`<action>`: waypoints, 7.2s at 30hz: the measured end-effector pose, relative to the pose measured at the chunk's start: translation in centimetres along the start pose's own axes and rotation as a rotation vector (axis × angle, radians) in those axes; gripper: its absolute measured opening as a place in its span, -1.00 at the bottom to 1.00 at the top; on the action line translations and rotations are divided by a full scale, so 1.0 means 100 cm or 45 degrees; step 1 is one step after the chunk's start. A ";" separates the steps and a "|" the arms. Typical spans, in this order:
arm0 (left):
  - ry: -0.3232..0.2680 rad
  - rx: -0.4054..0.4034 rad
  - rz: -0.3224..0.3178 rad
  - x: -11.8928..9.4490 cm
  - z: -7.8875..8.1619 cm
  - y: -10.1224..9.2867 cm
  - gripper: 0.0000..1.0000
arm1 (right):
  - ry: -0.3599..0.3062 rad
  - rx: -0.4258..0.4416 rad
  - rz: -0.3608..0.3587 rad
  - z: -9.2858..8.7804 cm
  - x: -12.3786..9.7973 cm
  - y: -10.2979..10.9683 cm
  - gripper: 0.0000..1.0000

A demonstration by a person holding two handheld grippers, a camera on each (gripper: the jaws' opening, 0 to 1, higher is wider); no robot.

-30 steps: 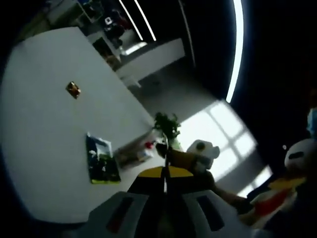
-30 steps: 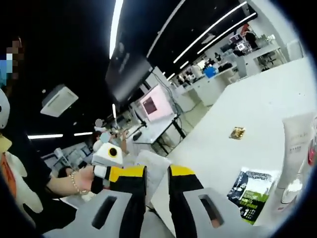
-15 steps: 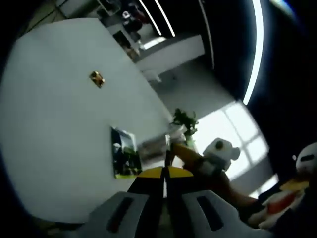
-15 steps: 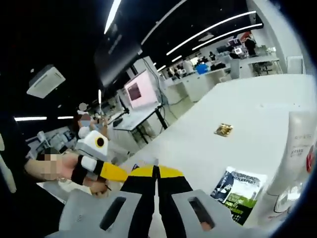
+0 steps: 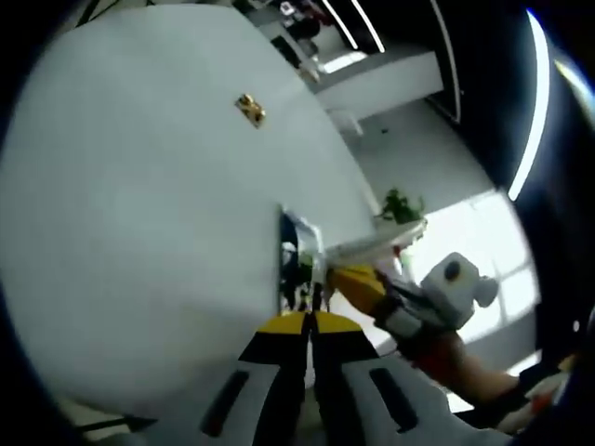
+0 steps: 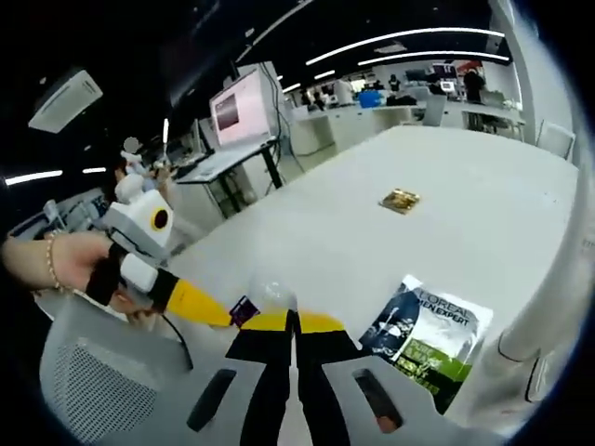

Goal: Arrange the skincare products in the storage area until every visible bottle or jar stands upright without overlapping.

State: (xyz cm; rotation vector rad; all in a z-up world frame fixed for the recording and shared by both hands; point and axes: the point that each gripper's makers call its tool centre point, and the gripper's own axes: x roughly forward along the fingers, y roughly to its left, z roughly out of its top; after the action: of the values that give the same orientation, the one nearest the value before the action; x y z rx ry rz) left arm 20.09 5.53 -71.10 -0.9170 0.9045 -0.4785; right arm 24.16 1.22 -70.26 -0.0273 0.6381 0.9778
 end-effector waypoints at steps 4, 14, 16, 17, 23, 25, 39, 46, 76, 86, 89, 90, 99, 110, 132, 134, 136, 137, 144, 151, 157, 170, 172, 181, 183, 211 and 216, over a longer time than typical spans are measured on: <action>0.026 0.013 0.025 0.007 -0.002 0.005 -0.98 | 0.024 -0.014 -0.012 -0.006 0.006 -0.005 -0.98; 0.096 0.009 0.119 0.030 -0.004 0.030 -1.00 | 0.111 -0.071 -0.059 -0.023 0.030 -0.023 -0.98; 0.112 0.027 0.144 0.033 -0.002 0.037 -1.00 | 0.131 -0.083 -0.065 -0.027 0.033 -0.025 -0.98; 0.115 0.028 0.149 0.034 -0.003 0.036 -1.00 | 0.137 -0.084 -0.067 -0.028 0.033 -0.026 -0.98; 0.130 0.038 0.176 0.040 -0.001 0.041 -1.00 | 0.159 -0.100 -0.085 -0.033 0.040 -0.033 -0.98; 0.134 0.040 0.180 0.042 0.000 0.042 -1.00 | 0.165 -0.106 -0.094 -0.036 0.042 -0.036 -0.98; 0.130 0.025 0.183 0.046 0.005 0.045 -1.00 | 0.183 -0.140 -0.133 -0.038 0.048 -0.042 -0.98; 0.148 0.037 0.180 0.043 0.008 0.047 -1.00 | 0.176 -0.179 -0.143 -0.037 0.048 -0.041 -0.98; 0.276 1.353 0.428 0.067 0.026 0.038 -0.66 | 0.176 -0.227 -0.125 -0.036 0.053 -0.039 -0.98; 0.303 1.379 0.443 0.068 0.027 0.041 -0.64 | 0.112 -0.255 -0.135 -0.022 0.046 -0.046 -0.85; 0.297 1.378 0.443 0.068 0.026 0.041 -0.64 | 0.093 -0.287 -0.135 -0.014 0.041 -0.044 -0.84; 0.296 1.379 0.443 0.068 0.026 0.041 -0.64 | 0.089 -0.293 -0.133 -0.013 0.040 -0.043 -0.83; 0.290 1.341 0.431 0.069 0.022 0.040 -0.64 | 0.147 -0.288 -0.127 -0.030 0.037 -0.040 -0.85; 0.260 1.323 0.431 0.067 0.024 0.036 -0.62 | 0.134 -0.253 -0.145 -0.029 0.030 -0.046 -0.85; 0.210 1.305 0.424 0.051 0.027 0.019 -0.37 | 0.077 -0.264 -0.090 -0.017 0.010 -0.025 -0.36; 0.206 1.303 0.425 0.048 0.025 0.015 -0.33 | 0.054 -0.254 -0.087 -0.014 0.007 -0.023 -0.32; 0.199 1.306 0.426 0.045 0.024 0.013 -0.28 | 0.037 -0.260 -0.083 -0.011 0.001 -0.018 -0.27; 0.197 1.307 0.425 0.043 0.023 0.012 -0.27 | 0.032 -0.263 -0.080 -0.010 -0.002 -0.017 -0.26; 0.191 1.296 0.441 0.033 0.018 0.012 -0.13 | -0.022 -0.247 -0.080 -0.008 -0.018 -0.009 -0.08; 0.172 1.286 0.450 0.020 0.014 0.007 -0.01 | -0.068 -0.246 -0.098 -0.011 -0.038 0.000 0.03; 0.166 1.282 0.440 0.014 0.007 0.002 0.11 | -0.080 -0.244 -0.111 -0.014 -0.057 0.007 0.16; 0.079 1.230 0.427 -0.007 0.009 -0.011 0.24 | -0.159 -0.185 -0.192 -0.012 -0.102 -0.001 0.43; 0.065 1.205 0.418 -0.012 0.008 -0.015 0.27 | -0.155 -0.173 -0.207 -0.014 -0.109 -0.005 0.48; -0.006 1.143 0.389 -0.030 0.009 -0.025 0.41 | -0.152 -0.112 -0.299 -0.027 -0.146 -0.029 0.71; -0.023 1.131 0.386 -0.034 0.006 -0.026 0.44 | -0.152 -0.102 -0.321 -0.030 -0.155 -0.036 0.74; -0.013 1.056 0.381 -0.045 -0.013 -0.030 0.70 | -0.205 0.004 -0.386 -0.041 -0.192 -0.070 0.97; -0.007 1.068 0.387 -0.043 -0.005 -0.030 0.70 | -0.239 0.020 -0.404 -0.038 -0.194 -0.075 0.95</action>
State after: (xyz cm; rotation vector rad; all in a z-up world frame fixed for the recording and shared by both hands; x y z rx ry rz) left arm 17.37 6.66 -66.79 -0.0152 0.7175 -0.5248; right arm 20.49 -19.04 -65.34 -0.0218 0.4514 0.6595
